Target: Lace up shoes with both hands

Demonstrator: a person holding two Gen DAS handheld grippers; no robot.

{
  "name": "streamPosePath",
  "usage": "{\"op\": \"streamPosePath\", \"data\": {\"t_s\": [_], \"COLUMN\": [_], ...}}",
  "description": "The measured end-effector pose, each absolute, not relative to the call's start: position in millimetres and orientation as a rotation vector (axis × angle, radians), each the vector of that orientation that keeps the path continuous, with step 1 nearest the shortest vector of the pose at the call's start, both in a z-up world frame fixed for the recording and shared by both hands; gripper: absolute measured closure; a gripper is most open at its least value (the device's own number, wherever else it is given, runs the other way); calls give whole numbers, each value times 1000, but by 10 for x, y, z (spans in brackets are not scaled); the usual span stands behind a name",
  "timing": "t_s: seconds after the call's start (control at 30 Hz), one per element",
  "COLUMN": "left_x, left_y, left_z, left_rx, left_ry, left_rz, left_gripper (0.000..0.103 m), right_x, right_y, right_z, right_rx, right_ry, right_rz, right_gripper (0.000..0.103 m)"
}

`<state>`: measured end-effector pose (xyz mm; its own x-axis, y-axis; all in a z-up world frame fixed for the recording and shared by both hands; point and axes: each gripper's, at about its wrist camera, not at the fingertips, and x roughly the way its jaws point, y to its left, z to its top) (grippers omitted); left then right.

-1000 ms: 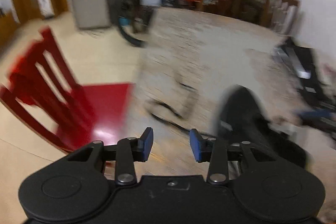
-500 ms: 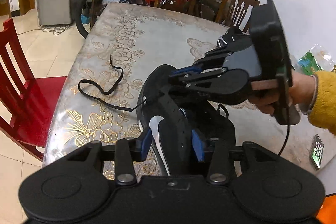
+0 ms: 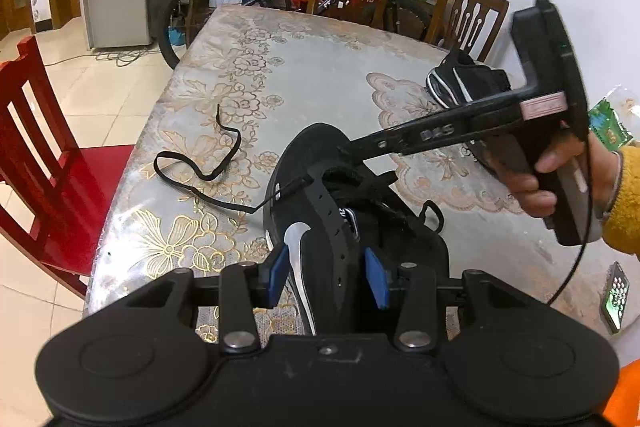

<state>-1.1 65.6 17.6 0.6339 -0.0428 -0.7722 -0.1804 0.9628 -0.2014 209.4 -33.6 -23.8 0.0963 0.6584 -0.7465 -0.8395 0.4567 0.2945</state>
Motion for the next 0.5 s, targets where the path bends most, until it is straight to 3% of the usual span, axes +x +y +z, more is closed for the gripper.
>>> {"op": "streamPosePath", "data": {"t_s": [0.4,0.5], "left_x": [13,38], "left_y": [581,528], "left_z": [231,220], "left_rx": [-241,-217], "left_ry": [884,885], "left_rz": [103,103], "left_gripper": [64,64], "right_x": [2196,2174], "right_y": [-585,-589], "right_z": [-239,-203], "right_rx": [-40,-58], "right_ry": [1058,1028], "right_rz": [1170,1166], "right_gripper": [67,71]}}
